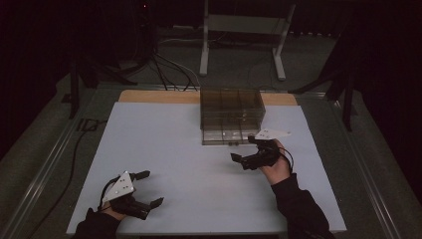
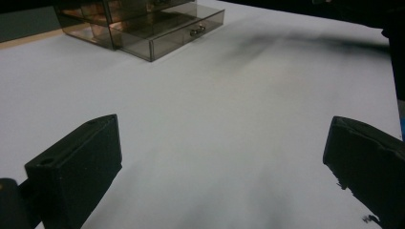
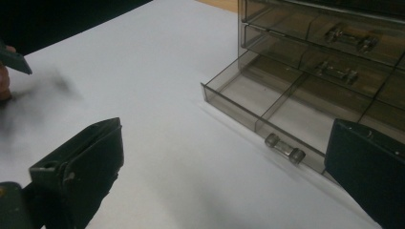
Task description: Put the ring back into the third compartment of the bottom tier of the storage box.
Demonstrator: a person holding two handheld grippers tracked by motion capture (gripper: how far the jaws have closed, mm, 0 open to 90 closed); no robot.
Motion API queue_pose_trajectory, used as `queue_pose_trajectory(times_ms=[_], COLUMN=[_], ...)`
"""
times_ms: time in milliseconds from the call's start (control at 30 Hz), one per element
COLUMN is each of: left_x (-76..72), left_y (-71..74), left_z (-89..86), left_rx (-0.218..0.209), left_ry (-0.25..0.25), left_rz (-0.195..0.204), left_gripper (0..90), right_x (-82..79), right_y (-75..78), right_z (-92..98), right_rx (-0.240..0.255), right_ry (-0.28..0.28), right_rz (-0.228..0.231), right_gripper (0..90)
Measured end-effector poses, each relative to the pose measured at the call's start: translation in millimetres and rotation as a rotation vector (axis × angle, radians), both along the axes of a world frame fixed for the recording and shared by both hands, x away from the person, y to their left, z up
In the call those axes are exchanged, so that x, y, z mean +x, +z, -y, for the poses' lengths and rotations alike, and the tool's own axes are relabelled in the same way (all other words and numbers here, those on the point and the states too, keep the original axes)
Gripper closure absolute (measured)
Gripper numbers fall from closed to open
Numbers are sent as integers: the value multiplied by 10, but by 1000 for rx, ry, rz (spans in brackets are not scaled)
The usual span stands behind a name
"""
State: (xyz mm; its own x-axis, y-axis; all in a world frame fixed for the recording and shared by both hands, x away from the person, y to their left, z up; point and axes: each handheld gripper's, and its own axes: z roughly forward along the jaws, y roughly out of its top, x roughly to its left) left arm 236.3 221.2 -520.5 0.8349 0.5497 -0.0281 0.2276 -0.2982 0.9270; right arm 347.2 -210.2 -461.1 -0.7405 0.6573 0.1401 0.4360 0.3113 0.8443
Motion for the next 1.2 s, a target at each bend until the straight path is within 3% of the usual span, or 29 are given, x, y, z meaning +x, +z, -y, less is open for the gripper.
queue_pose_trajectory(times_ms=[367,767,1200], left_x=[0,2,3], left_y=[-4,0,-1], left_z=[4,8,11], left_rx=[4,-1,1], left_ry=[-2,-3,-2], left_rz=[0,-1,-1], left_gripper=[5,5,5], right_x=[-136,-335,-592], right_y=[-114,-252,-314], right_z=[45,233,469], right_rx=[-3,4,2], right_ry=[-4,-12,-39], right_rz=[1,-7,26], right_gripper=[0,0,0])
